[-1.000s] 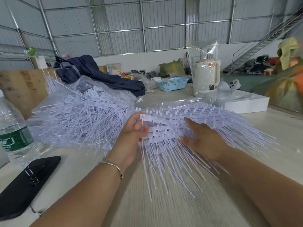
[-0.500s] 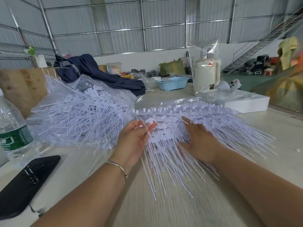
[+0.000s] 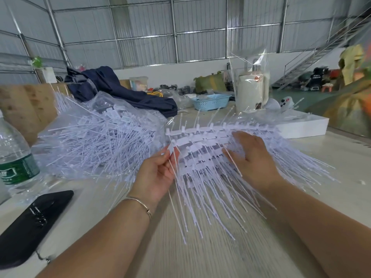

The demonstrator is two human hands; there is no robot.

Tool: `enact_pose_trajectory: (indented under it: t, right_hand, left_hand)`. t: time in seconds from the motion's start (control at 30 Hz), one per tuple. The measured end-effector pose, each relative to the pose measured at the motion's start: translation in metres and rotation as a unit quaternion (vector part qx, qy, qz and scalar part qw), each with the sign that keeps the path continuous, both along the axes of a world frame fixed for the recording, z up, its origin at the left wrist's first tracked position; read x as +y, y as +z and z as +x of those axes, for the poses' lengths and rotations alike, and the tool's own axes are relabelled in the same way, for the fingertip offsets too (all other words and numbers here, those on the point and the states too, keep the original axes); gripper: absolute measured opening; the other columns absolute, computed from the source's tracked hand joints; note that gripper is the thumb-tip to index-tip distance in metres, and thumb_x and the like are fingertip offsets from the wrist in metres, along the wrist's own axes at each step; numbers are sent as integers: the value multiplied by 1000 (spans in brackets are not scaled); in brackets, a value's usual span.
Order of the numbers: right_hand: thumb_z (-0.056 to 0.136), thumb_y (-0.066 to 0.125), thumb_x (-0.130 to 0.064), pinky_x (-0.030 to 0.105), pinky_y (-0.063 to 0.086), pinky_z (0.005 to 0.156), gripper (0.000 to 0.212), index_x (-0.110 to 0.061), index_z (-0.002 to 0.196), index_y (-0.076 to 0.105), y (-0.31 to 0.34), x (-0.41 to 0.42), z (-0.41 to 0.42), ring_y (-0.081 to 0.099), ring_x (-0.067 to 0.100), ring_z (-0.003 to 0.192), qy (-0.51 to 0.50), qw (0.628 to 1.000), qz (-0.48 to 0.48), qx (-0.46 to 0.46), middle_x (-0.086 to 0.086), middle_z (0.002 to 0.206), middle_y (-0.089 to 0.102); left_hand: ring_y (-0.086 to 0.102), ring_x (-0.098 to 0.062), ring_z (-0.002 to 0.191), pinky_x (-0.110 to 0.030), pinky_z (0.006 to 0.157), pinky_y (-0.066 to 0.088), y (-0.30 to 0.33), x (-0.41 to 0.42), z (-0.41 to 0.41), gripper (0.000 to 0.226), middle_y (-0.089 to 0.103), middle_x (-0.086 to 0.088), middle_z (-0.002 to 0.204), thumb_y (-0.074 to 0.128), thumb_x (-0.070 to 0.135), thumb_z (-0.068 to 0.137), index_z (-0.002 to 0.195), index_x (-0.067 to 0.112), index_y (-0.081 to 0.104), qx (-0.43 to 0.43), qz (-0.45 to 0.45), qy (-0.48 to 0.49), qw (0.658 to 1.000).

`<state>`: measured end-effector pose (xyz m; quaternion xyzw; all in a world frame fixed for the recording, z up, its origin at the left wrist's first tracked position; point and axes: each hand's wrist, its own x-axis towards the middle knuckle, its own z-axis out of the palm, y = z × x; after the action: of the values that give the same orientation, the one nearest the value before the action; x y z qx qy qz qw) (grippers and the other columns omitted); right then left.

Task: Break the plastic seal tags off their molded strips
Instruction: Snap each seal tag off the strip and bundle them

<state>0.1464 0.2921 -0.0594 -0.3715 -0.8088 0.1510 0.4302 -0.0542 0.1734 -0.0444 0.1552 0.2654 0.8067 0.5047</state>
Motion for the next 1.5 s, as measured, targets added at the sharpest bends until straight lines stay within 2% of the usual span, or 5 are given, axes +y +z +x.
enact_pose_trajectory:
  t: [0.43, 0.87, 1.1, 1.23, 1.5]
  right_hand:
    - [93, 61, -6, 25, 37, 106, 41, -19, 131, 56, 9, -9, 0, 51, 9, 123, 169, 980, -84, 67, -10, 129, 58]
    - [81, 47, -74, 49, 34, 110, 92, -39, 153, 2, -1, 6, 3, 18, 30, 147, -36, 979, 5, -201, 0, 162, -16]
    - [82, 62, -60, 36, 28, 112, 76, -27, 146, 39, 4, 4, 10, 27, 17, 143, 20, 996, 54, -75, -5, 159, 24]
    - [91, 62, -37, 27, 47, 76, 42, -30, 129, 46, 1, 2, 8, 60, 7, 98, 60, 996, 4, 69, -8, 120, 59]
    - [92, 56, -19, 20, 39, 63, 65, -41, 147, 30, -10, 19, 9, 53, 5, 72, 45, 995, -65, -57, -8, 107, 54]
  left_hand:
    - [60, -26, 119, -38, 96, 48, -3, 6, 25, 37, 61, -15, 131, 52, 24, 95, 126, 4, 56, 147, -54, -94, 983]
    - [72, -33, 88, -33, 63, 59, -5, 5, 22, 59, 70, -29, 98, 31, 21, 103, 80, -14, 73, 10, 13, -126, 992]
    - [67, -31, 107, -37, 81, 58, -7, 3, 13, 39, 66, -23, 119, 46, 16, 84, 98, -8, 73, 48, -12, -122, 991]
    - [68, -28, 106, -39, 77, 59, -8, 2, 13, 53, 67, -17, 117, 52, -3, 58, 110, 3, 63, 80, -10, -134, 988]
    - [59, -34, 110, -50, 102, 44, 3, -2, 20, 71, 65, -8, 111, 53, -5, 56, 123, 16, 58, 258, 48, -61, 963]
